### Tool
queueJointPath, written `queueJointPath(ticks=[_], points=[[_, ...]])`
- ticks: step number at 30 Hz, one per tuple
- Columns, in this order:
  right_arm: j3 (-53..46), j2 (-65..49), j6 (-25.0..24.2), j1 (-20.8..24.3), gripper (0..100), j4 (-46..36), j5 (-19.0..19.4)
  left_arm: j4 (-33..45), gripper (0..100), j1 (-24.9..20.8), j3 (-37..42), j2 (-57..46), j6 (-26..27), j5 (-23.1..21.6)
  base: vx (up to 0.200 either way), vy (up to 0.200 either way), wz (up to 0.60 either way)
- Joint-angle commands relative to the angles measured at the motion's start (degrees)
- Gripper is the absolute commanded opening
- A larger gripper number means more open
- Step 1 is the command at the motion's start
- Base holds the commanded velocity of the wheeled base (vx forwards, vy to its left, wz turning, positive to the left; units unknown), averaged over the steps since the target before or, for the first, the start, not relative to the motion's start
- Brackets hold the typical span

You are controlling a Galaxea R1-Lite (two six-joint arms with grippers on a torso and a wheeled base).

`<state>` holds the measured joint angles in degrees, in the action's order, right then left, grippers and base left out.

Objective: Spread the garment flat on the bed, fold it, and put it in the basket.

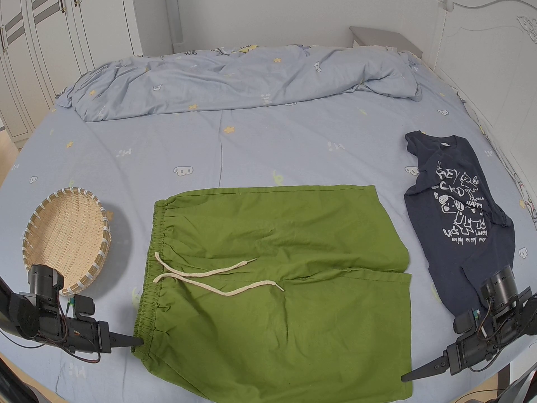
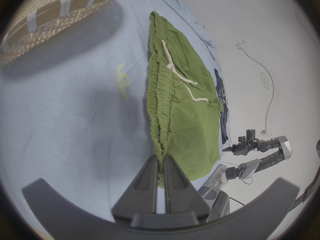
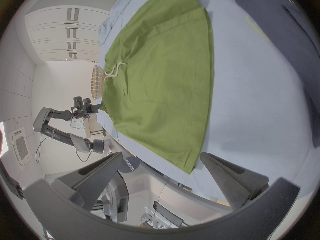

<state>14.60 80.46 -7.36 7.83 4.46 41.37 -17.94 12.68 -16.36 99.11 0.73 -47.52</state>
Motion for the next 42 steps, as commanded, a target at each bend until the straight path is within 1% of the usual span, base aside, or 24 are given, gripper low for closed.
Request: queueJointPath(ticks=[1, 5, 7, 9, 11, 12, 13, 14, 15, 16, 17, 18, 19, 20, 25, 29, 37, 38, 42], points=[[-1.33, 4.36, -0.02, 1.49, 100, 0.72, -0.07, -0.07, 0, -0.9, -0.25, 0.47, -0.03, 0.15, 0.0, 0.0, 0.0], [-2.39, 7.61, -0.28, 3.34, 100, 2.13, -0.07, -0.07, 0, -0.81, -0.43, 0.47, -0.03, 0.23, 0.0, 0.0, 0.0], [-3.62, 9.81, -0.37, 4.21, 100, 4.5, -0.15, -0.07, 0, -0.9, -0.52, 0.47, -0.03, 0.23, 0.0, 0.0, 0.0], [-5.38, 12.97, -0.46, 4.57, 100, 8.72, -0.77, -0.07, 0, -0.99, -0.69, 0.47, -0.03, 0.23, 0.0, 0.0, 0.0], [-6.52, 14.99, -0.46, 5.18, 100, 11.53, -2.0, -0.07, 0, -1.16, -0.78, 0.47, -0.03, 0.23, 0.0, 0.0, 0.0], [-6.52, 14.99, -0.46, 5.18, 100, 11.53, -2.0, -0.07, 0, -1.16, -0.78, 0.47, -0.03, 0.23, 0.0, 0.0, 0.0], [-7.92, 18.07, -0.37, 6.76, 100, 15.23, -4.2, -0.07, 0, -1.25, -0.78, 0.38, -0.03, 0.15, 0.0, 0.0, 0.0], [-8.36, 18.86, -0.37, 7.29, 100, 16.19, -4.72, -0.07, 0, -1.25, -0.78, 0.38, -0.03, 0.23, 0.0, 0.0, 0.0], [-9.42, 20.26, -0.37, 8.35, 100, 19.09, -5.34, -0.07, 0, -1.25, -0.78, 0.38, -0.03, 0.23, 0.0, 0.0, 0.0], [-9.59, 20.53, -0.28, 8.52, 100, 19.62, -5.43, -0.07, 0, -1.25, -0.78, 0.38, -0.03, 0.23, 0.0, 0.0, 0.0], [-10.65, 21.06, -0.2, 8.78, 100, 22.08, -5.78, -0.07, 0, -1.25, -0.78, 0.47, -0.03, 0.23, 0.0, 0.0, 0.0], [-10.65, 21.06, -0.2, 8.78, 100, 22.08, -5.78, -0.07, 0, -1.25, -0.78, 0.47, -0.03, 0.23, 0.0, 0.0, 0.0], [-11.97, 20.97, -0.28, 8.52, 100, 24.98, -5.52, -0.07, 0, -1.34, -0.78, 0.56, -0.03, 0.23, 0.0, 0.0, 0.0], [-12.14, 20.88, -0.28, 8.52, 100, 25.33, -5.43, -0.07, 0, -1.34, -0.87, 0.56, -0.03, 0.23, 0.0, 0.0, 0.0], [-12.23, 20.7, -0.37, 8.7, 100, 25.86, -4.72, -0.07, 0, -1.6, -0.87, 0.47, -0.03, 0.23, 0.0, 0.0, 0.0], [-11.7, 20.62, -0.55, 8.78, 100, 26.39, -2.53, -0.07, 0, -1.6, -0.87, 0.47, -0.03, 0.23, 0.0, 0.0, 0.0], [-12.32, 20.35, -0.63, 8.17, 100, 28.94, -2.09, -0.07, 0, -1.6, -0.87, 0.29, -0.03, 0.23, 0.0, 0.0, 0.0], [-12.32, 20.35, -0.63, 8.17, 0, 28.94, -2.09, -0.07, 0, -1.6, -0.87, 0.29, -0.03, 0.23, 0.0, 0.0, 0.0], [-12.32, 18.77, -0.63, 7.29, 0, 28.94, -2.09, -0.07, 0, -1.6, -0.87, 0.21, -0.03, 0.23, 0.0, 0.0, 0.0]])
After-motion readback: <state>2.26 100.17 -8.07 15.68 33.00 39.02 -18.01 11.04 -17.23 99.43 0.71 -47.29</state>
